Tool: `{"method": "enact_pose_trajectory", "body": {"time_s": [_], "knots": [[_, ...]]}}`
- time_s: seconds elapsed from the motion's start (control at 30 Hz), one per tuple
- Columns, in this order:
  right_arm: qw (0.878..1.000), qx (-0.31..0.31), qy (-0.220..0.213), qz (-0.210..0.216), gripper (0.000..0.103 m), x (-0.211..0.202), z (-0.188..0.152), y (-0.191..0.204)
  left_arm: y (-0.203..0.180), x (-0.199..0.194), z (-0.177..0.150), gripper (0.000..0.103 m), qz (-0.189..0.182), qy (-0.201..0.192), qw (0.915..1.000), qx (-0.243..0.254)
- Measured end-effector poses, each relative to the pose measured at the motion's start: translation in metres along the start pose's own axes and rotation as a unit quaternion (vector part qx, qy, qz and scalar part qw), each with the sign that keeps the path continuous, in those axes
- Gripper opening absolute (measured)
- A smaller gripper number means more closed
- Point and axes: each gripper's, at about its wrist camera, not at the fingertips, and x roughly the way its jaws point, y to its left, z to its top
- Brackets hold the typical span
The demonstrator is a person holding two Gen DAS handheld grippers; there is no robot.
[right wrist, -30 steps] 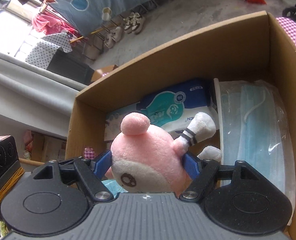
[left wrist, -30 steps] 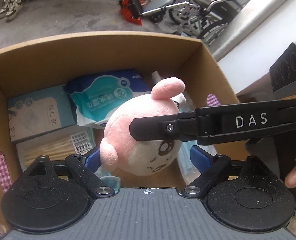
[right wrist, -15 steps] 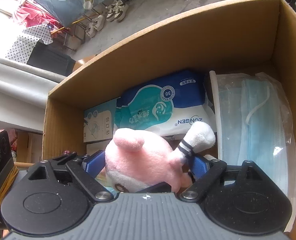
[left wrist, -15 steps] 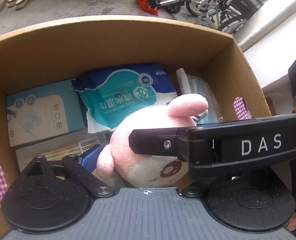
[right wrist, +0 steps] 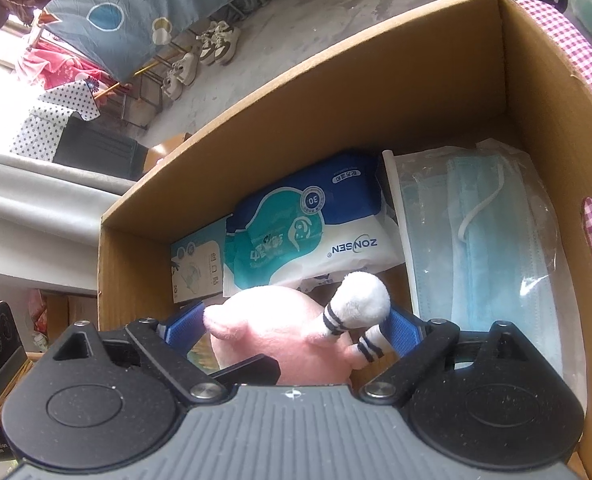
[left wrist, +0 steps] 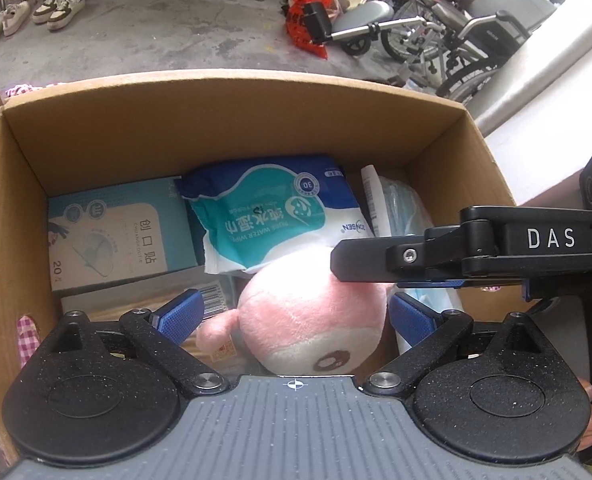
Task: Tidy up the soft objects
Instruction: 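Lower the pink doll into the cardboard box and open the right gripper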
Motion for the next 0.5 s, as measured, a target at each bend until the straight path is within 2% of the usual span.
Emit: {"method": "enact_pose_trajectory", "body": {"time_s": [0.13,0.27,0.5], "knots": [[1.0,-0.006,-0.021,0.007,0.095,-0.017,-0.002,0.002,0.0,-0.015,-0.003,0.1,0.001,-0.012,0.9999,0.001],[0.998,-0.02,-0.057,0.014,0.095,-0.046,-0.008,0.002,-0.011,-0.04,-0.004,0.1,0.004,-0.043,0.999,0.014],[0.992,-0.043,-0.111,0.047,0.095,-0.106,-0.033,0.0,-0.018,-0.104,-0.025,0.102,-0.023,-0.098,0.9947,0.023]]}}
